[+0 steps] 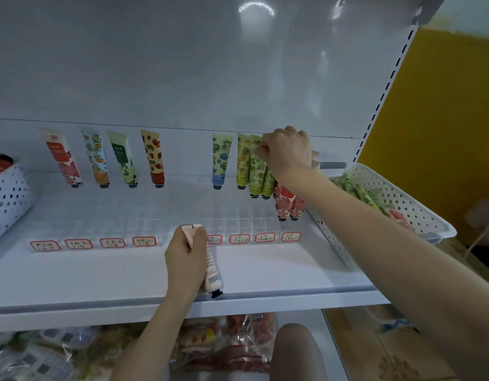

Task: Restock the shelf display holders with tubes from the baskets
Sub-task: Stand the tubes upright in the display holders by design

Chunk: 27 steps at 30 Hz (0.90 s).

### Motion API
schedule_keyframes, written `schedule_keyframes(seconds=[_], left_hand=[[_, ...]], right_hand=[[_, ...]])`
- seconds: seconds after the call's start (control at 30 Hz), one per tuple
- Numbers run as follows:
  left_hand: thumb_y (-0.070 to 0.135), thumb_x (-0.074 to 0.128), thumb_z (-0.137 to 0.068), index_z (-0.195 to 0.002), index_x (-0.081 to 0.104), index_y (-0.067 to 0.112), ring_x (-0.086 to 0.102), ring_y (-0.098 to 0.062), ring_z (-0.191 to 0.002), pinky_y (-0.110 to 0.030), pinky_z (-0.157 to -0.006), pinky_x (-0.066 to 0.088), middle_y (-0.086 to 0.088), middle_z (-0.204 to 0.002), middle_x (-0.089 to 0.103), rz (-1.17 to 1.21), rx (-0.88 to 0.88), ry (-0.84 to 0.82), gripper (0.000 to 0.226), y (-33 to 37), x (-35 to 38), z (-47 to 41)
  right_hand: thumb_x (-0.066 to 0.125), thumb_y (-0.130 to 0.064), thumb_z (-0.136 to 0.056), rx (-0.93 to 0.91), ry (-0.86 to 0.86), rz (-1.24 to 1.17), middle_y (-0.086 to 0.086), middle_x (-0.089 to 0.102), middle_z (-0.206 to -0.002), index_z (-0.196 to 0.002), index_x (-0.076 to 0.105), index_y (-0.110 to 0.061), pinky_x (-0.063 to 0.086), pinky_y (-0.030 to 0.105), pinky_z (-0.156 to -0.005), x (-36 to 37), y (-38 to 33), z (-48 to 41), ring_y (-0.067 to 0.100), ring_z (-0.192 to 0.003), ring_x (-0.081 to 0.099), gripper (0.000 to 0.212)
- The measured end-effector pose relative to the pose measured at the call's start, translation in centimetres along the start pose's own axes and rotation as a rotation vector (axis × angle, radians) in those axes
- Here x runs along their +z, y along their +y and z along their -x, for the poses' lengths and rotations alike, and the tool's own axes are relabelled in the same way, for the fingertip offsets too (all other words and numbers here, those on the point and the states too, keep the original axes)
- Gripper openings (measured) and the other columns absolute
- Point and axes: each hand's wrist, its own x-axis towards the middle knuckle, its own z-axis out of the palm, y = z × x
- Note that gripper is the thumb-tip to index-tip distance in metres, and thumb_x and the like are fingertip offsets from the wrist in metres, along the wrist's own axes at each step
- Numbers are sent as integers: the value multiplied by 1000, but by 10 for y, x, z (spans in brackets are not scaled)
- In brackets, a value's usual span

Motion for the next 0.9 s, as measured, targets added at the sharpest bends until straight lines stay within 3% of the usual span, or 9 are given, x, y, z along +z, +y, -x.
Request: schedule_keyframes(seconds=[0.4, 0.9], left_hand=[[23, 49, -95, -77, 46, 23, 54, -16, -67, -24, -56, 42, -3, -74, 56, 3, -8, 5, 18, -2, 0, -1], [21, 50, -95, -79, 48, 19, 54, -16, -65, -25, -56, 41, -4, -72, 55, 26, -13, -9, 16, 0, 0, 0]], right_hand=[[47, -31, -96, 18, -4, 59, 5, 63, -102, -104, 64, -13, 34, 32, -88, 4, -4, -6, 24, -106, 50, 26], [44, -26, -96, -3, 56, 3, 8, 63, -99, -100, 64, -9, 34, 31, -81, 5, -2, 0, 26, -102, 50, 26]])
